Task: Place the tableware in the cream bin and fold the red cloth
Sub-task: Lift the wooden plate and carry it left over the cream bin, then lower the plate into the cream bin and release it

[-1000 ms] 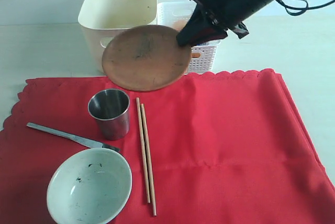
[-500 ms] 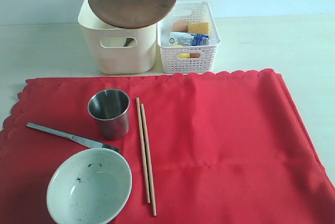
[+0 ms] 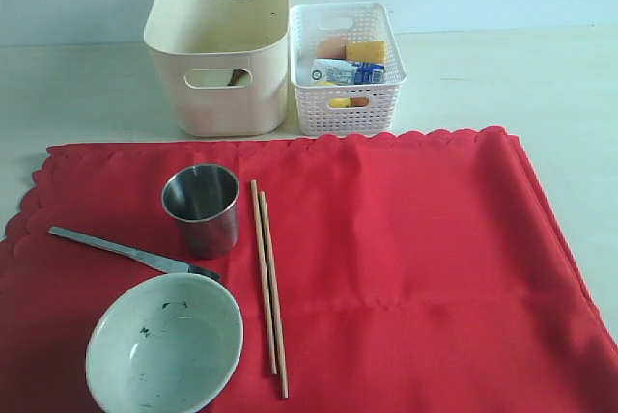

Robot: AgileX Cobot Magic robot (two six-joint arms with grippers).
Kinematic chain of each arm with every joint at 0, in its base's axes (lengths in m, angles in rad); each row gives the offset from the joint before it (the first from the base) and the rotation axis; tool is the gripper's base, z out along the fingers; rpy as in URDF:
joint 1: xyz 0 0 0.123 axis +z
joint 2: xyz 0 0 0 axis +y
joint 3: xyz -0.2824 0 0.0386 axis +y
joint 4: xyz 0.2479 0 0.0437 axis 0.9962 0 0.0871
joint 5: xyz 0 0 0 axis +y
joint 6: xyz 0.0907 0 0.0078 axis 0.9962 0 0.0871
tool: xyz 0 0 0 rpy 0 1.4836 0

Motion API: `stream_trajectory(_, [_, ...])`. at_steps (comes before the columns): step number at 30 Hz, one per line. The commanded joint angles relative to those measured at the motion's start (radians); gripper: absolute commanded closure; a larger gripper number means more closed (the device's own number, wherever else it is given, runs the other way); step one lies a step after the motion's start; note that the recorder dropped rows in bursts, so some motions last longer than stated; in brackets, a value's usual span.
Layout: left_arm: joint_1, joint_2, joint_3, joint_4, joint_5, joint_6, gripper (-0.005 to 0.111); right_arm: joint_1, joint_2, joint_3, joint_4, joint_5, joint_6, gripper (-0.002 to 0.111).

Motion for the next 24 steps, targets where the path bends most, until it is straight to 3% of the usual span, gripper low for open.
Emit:
stream_trajectory(1, [0.001,-0.006,0.003,-0.009,-0.005,-0.003,0.107,0.050,0.030,-0.053,-0.011,-0.064,0.007,0.108])
stream_trajectory(9, [0.001,-0.006,0.003,-0.009,-0.005,-0.003,0.107,0.096,0.067,-0.071,-0.223,-0.208,0.092,0.108])
stream_trajectory(24, [0.001,-0.006,0.003,-0.009,-0.005,-0.003,0.107,0.101,0.158,-0.071,-0.267,-0.314,0.102,0.108])
